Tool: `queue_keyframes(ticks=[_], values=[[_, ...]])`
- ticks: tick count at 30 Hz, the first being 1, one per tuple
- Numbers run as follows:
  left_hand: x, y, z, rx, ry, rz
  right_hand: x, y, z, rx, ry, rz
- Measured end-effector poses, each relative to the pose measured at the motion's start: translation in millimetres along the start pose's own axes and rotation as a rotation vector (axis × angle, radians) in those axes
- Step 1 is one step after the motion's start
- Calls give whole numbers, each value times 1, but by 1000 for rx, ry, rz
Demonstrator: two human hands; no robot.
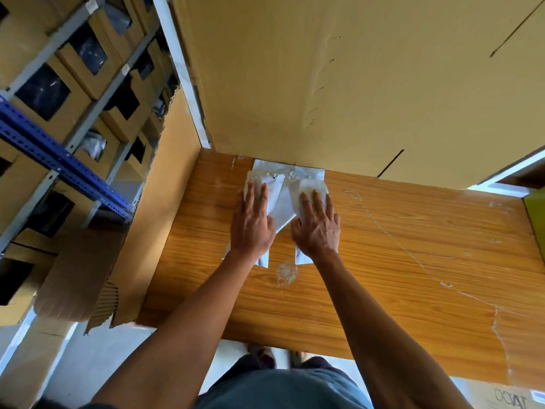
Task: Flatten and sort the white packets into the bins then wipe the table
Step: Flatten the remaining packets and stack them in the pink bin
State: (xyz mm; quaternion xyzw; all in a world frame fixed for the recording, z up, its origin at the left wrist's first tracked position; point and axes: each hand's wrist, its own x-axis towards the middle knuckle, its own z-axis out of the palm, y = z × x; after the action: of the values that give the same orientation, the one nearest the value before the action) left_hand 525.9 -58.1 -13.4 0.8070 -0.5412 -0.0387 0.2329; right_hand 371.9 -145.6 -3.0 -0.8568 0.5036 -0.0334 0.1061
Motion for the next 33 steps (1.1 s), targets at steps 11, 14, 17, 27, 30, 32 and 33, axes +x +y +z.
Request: queue_keyframes(ticks=[11, 14, 17, 27, 30, 32, 33], values=[[-17, 124, 27, -77, -90, 249, -78, 104, -41, 21, 93, 256], [-27, 166, 38, -70, -145, 292, -109, 140, -58, 26, 138, 316], [-43, 214, 48, -60, -184, 377, -144, 179, -73, 30, 190, 385], [-131, 372, 79, -85, -262, 667, -288, 294, -97, 65, 340, 647], [-163, 415, 92, -111, -310, 774, -334, 327, -99, 65, 377, 750], [-179, 439, 101, -128, -315, 845, -359, 346, -99, 51, 396, 799], [-187, 452, 106, -140, -322, 885, -371, 357, -99, 42, 400, 826]])
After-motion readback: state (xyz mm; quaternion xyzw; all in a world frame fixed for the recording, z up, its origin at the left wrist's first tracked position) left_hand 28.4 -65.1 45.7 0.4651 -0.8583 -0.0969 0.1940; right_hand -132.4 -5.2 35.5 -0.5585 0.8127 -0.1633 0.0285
